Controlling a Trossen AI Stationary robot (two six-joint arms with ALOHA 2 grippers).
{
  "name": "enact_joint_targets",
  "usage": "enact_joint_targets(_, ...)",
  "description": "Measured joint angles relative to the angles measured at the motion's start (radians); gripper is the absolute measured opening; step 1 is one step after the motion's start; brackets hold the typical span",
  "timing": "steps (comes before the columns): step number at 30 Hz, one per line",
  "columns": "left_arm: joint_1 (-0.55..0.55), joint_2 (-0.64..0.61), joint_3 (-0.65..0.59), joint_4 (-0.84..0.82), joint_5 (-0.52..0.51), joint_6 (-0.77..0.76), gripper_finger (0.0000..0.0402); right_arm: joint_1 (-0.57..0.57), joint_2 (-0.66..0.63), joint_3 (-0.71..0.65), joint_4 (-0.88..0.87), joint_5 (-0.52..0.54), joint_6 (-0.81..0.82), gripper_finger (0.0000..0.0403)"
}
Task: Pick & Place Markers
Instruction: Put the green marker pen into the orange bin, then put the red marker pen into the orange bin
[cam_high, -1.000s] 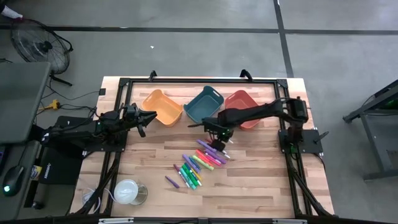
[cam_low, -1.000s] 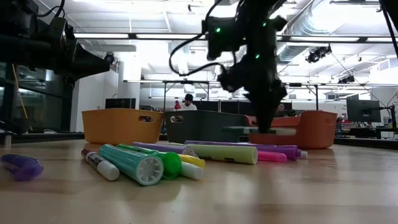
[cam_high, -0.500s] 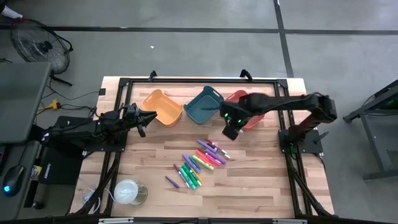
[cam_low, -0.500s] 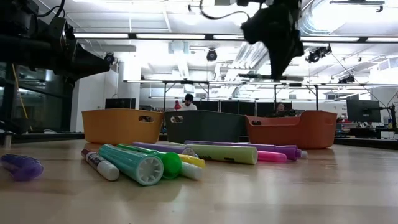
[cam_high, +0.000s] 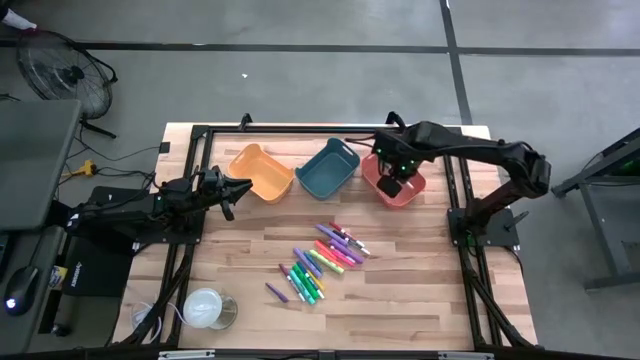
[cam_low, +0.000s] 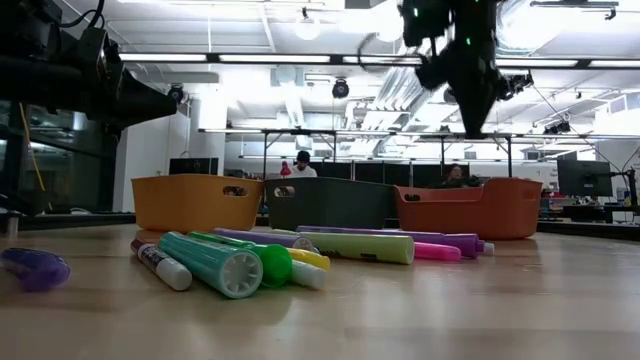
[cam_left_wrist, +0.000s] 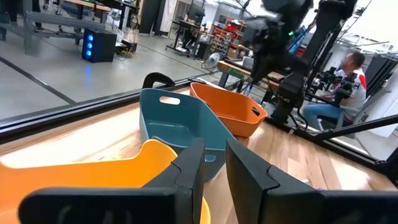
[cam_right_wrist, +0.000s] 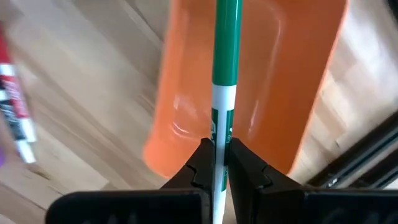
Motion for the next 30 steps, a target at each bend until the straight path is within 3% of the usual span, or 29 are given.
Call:
enact_joint_targets(9,0.0,0.0,0.0,0.0,0.0,0.0,0.0062,-0.086,0.0,-0.157,0.172,-0.083,-0.008,0.0015)
enact_joint_targets(18,0.0,0.0,0.0,0.0,-0.001,0.0,0.0062,-0.135,0.0,-0.269,0.258,-0.083,0.061,0.0016)
enact_joint_targets(30,0.0,0.0,0.0,0.0,-0.001,0.0,0.0062,-0.16,0.0,-0.265,0.302,-0.047,0.089,0.0089)
